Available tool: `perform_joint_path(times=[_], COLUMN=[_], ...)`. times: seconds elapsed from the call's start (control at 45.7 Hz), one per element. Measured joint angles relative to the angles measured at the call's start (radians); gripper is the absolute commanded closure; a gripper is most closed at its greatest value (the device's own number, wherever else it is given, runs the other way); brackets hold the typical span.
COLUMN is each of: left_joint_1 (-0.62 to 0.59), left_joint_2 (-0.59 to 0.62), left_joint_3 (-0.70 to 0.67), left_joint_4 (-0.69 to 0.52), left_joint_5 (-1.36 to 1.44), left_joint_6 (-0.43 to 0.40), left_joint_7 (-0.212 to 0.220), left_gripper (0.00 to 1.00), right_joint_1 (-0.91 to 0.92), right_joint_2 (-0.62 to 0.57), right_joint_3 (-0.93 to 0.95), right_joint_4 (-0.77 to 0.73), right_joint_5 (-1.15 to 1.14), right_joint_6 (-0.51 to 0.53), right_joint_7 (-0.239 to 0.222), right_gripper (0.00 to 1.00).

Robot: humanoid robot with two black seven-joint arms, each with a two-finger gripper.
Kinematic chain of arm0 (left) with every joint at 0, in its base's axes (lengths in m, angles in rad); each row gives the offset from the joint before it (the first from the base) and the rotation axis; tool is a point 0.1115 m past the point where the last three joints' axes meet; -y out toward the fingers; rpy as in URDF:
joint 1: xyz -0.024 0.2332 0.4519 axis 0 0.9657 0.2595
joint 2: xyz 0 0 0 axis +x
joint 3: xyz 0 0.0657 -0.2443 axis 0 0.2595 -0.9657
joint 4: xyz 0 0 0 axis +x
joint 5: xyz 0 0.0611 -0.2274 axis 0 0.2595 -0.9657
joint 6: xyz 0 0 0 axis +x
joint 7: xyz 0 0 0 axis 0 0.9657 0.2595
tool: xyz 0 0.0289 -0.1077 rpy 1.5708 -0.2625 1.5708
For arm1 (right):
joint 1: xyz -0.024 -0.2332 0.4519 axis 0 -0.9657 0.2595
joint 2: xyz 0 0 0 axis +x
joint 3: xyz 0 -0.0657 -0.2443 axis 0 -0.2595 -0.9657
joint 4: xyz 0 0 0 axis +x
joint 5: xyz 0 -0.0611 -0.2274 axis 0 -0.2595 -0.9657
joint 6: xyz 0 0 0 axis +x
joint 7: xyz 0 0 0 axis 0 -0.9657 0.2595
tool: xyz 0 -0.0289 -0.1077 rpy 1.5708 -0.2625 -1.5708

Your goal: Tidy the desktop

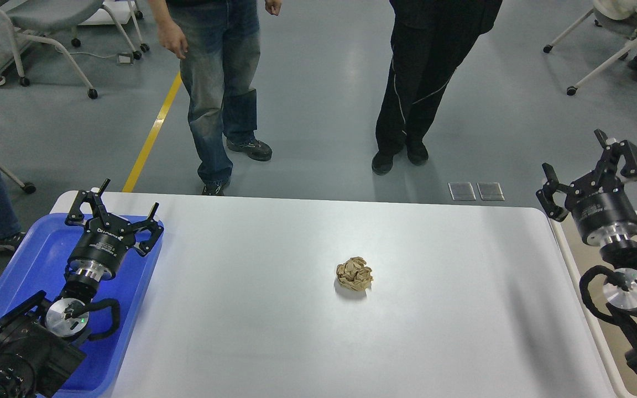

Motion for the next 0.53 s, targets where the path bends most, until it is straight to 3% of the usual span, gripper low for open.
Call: perform_joint_path(times=[0.525], left_joint_1=[0.000], left_joint_2=[0.000], left_joint_3=[0.000], left_joint_4=[0.000], left_joint_5=[0.000], left_joint_6=[0.000], left_joint_7=[0.000], left_gripper=[0.00], right_joint_1=[-0.060], right_joint_2=[0.059], right_joint_3=[-0.006], right_joint_4=[-0.015], right_joint_5=[-0.005], right_joint_6=[0.002], right_joint_7=[0.001], right_gripper=[0.00])
